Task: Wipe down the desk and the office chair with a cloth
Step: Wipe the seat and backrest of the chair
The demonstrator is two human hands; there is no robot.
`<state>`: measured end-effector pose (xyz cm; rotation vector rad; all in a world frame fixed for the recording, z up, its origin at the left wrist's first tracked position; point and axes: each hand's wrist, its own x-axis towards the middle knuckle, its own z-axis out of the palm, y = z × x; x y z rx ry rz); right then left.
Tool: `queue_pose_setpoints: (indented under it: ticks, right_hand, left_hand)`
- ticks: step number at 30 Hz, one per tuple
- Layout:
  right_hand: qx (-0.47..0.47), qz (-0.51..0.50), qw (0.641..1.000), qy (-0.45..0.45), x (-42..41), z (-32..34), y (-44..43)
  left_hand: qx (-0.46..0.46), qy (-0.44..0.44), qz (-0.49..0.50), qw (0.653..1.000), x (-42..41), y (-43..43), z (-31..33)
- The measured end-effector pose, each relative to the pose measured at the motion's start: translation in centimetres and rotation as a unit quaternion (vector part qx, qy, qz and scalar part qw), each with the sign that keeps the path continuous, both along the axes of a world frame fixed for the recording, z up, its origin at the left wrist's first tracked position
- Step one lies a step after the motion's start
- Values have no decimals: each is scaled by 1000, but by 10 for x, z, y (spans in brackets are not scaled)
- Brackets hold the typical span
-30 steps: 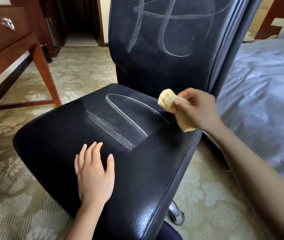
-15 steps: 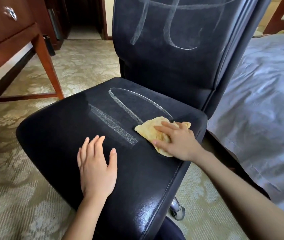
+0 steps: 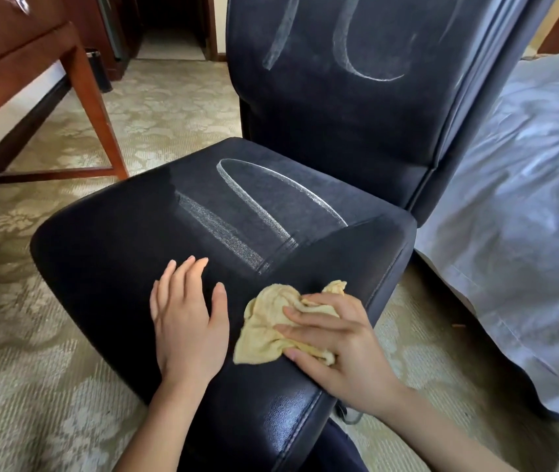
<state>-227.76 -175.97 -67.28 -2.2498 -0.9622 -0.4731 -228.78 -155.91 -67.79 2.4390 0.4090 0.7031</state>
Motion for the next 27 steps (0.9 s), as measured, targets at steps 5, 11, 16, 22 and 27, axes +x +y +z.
queue_pose_setpoints:
  ticks: [5, 11, 16, 22, 27]
  right_hand:
    - [1, -71, 997, -23, 36, -2, -36]
    - [-81, -266, 959, 47, 111, 4, -77]
    - [-195, -351, 907, 125, 169, 16, -62]
    - [-248, -316, 903, 154, 182, 19, -15]
    - [-271, -204, 936, 96, 147, 17, 18]
  left_hand:
    - [6, 0, 3, 1000, 1, -3, 0]
    - [13, 2, 8, 1000, 1, -8, -3]
    - [18, 4, 14, 1000, 0, -17, -3]
    - [8, 6, 44, 999, 1, -33, -2]
    - [-27, 0, 60, 998, 1, -46, 1]
